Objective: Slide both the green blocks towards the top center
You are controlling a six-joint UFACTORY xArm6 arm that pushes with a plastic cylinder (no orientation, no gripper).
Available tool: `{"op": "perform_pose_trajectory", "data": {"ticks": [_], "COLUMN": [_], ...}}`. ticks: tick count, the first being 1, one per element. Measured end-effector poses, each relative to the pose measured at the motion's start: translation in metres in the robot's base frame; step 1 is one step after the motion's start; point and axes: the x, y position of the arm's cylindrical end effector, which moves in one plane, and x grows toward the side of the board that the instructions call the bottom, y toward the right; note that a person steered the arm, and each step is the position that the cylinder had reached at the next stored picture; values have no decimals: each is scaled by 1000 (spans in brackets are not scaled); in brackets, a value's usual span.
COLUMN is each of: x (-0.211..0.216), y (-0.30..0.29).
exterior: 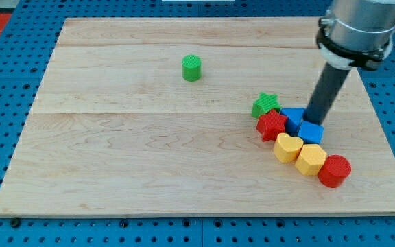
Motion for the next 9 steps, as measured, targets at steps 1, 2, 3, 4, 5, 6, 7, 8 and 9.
{"op": "perform_pose_trajectory", "data": {"ticks": [1,2,3,4,5,6,7,8,9], "x": [-10,-53,-94,-98,-95,-123,-131,-132,-127], "y": [-62,-104,-101,-79,-28,-21,-38,-108,-32]}}
